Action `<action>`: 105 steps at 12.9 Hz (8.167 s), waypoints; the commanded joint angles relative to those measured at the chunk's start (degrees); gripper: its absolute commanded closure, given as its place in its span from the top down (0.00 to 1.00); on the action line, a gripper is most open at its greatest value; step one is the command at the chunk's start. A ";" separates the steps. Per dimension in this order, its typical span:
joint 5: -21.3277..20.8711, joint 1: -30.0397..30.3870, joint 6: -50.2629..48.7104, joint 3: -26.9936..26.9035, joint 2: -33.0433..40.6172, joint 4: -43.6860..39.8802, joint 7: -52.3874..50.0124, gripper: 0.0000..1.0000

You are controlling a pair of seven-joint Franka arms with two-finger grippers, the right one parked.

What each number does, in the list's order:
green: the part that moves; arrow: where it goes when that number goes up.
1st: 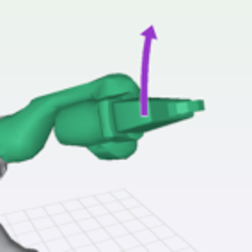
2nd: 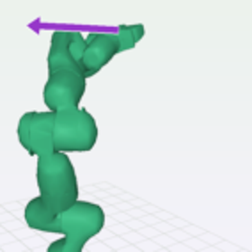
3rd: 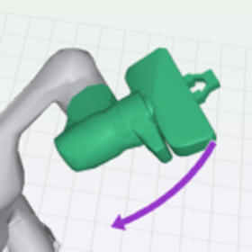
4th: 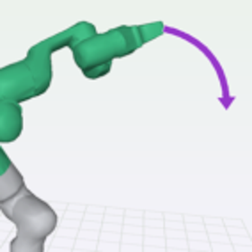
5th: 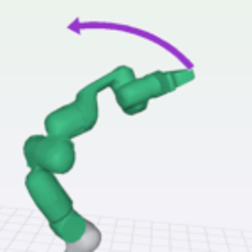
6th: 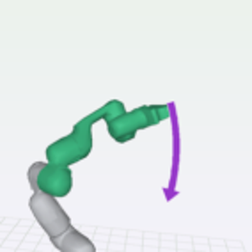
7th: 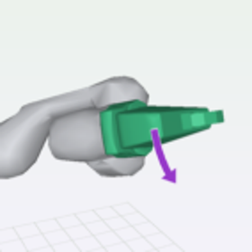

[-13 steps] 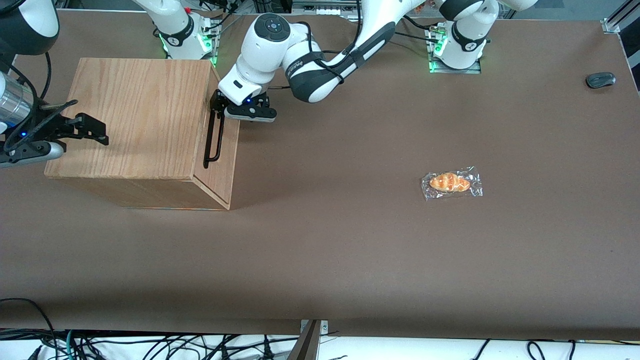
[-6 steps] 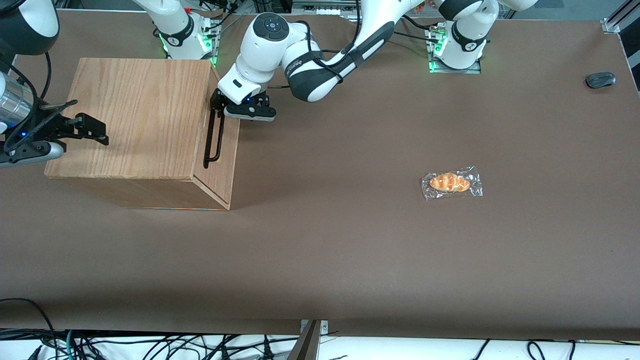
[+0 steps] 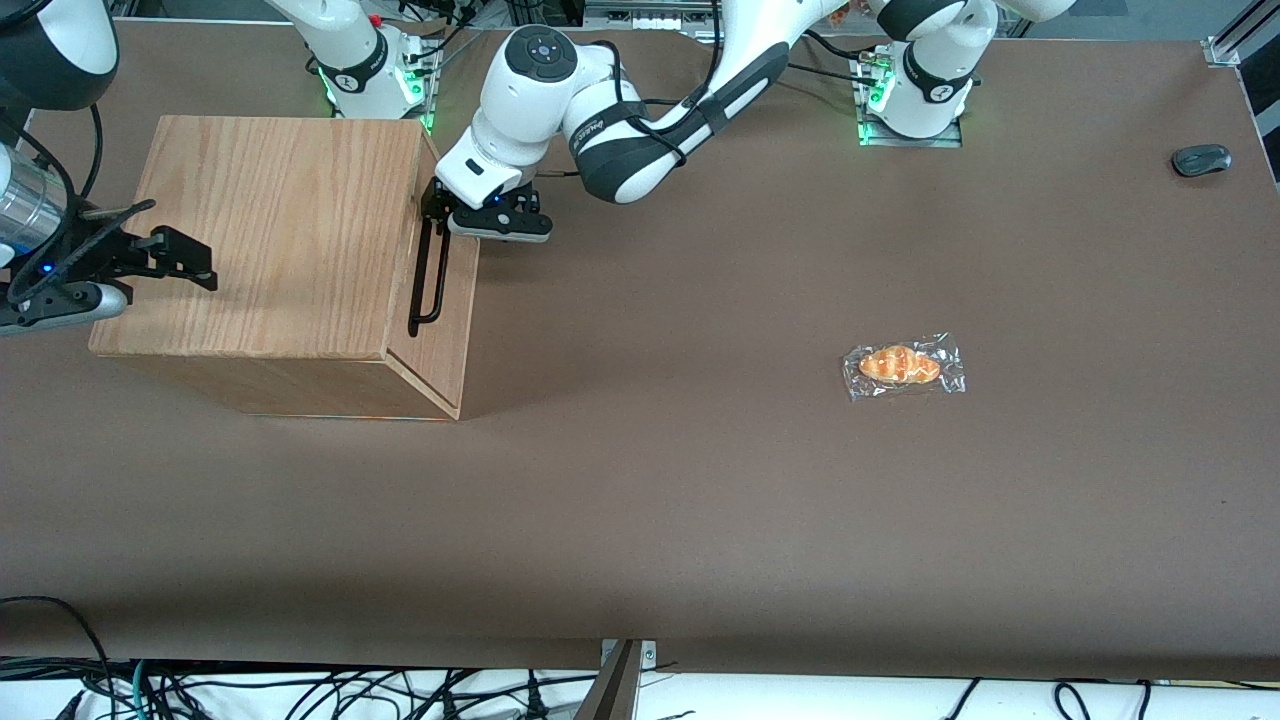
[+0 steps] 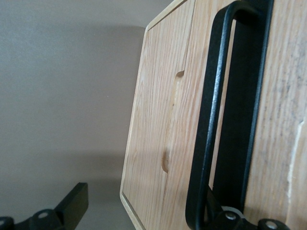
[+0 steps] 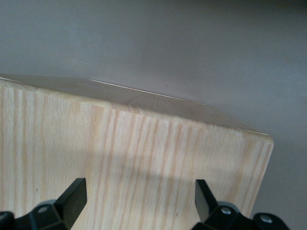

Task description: Open top drawer with left arm

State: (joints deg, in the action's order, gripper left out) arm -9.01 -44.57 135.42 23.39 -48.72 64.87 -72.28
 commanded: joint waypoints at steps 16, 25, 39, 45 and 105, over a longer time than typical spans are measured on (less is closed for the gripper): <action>-1.36 2.20 -8.76 0.34 0.21 -1.58 5.30 1.00; -1.19 3.87 -11.58 0.70 0.65 -1.59 8.03 1.00; 1.36 6.07 -16.59 1.22 1.53 -1.67 13.31 1.00; 1.36 8.09 -18.35 2.89 1.53 -1.67 14.54 1.00; 6.03 58.17 -47.97 4.83 14.45 4.13 58.98 1.00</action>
State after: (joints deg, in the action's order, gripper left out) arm -1.93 11.08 88.13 28.89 -37.02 65.98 -19.08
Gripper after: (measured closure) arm 0.000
